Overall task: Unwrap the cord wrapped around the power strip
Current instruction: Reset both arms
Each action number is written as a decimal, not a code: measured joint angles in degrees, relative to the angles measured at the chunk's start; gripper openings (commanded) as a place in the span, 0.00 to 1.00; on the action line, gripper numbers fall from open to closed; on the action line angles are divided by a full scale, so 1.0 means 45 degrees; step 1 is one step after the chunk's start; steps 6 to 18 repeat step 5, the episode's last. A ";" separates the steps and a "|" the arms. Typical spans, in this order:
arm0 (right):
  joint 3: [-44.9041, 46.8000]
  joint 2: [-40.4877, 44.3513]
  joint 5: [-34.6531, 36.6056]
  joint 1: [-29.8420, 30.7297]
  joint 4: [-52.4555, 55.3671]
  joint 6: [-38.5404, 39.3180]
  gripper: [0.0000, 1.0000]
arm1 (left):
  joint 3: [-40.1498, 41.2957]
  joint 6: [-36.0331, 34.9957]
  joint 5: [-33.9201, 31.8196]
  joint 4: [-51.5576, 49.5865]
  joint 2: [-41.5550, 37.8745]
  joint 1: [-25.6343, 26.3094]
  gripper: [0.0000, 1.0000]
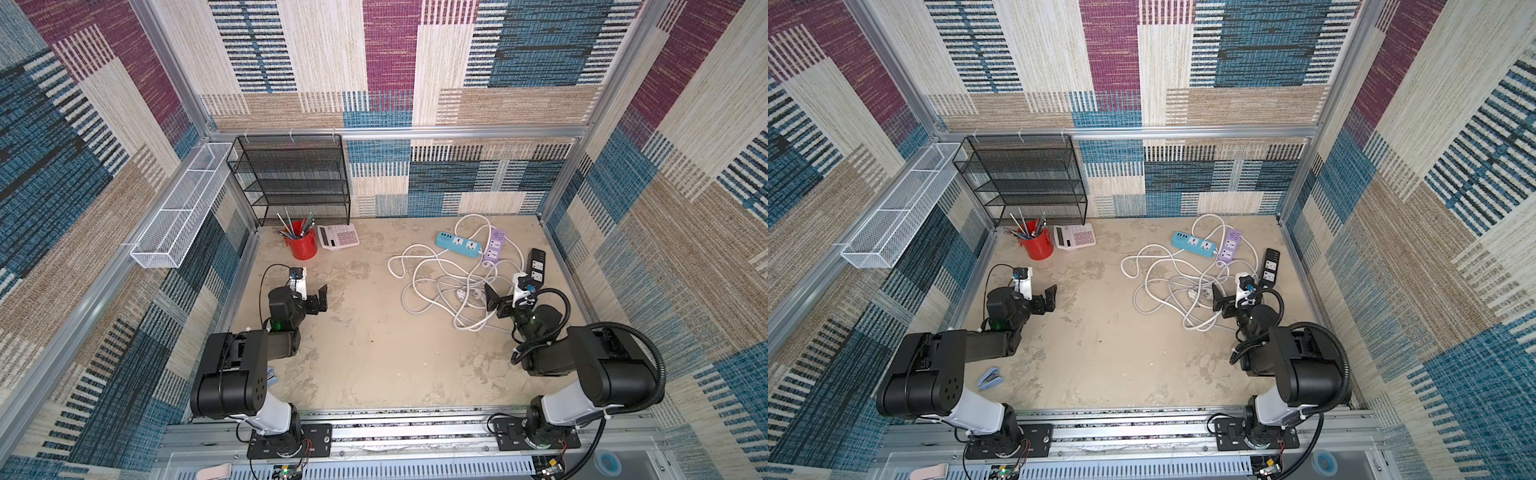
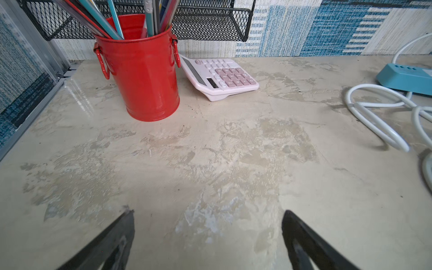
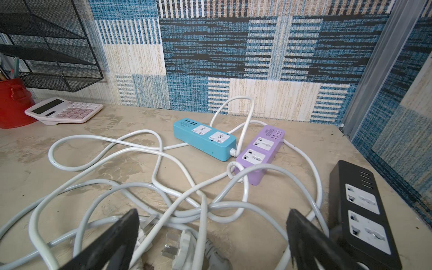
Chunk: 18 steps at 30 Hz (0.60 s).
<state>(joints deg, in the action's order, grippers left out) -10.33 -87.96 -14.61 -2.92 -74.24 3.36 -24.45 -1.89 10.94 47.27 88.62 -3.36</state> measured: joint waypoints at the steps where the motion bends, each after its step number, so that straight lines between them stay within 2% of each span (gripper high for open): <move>1: -0.0063 -0.0019 -0.0053 0.0000 0.0015 0.0039 0.98 | 0.0000 0.0000 0.0005 -0.0005 0.0000 -0.0005 0.99; 18: -0.0107 -0.0010 -0.0092 0.0005 0.0000 0.0078 0.99 | 0.0000 0.0000 0.0024 -0.0019 0.0000 -0.0005 0.99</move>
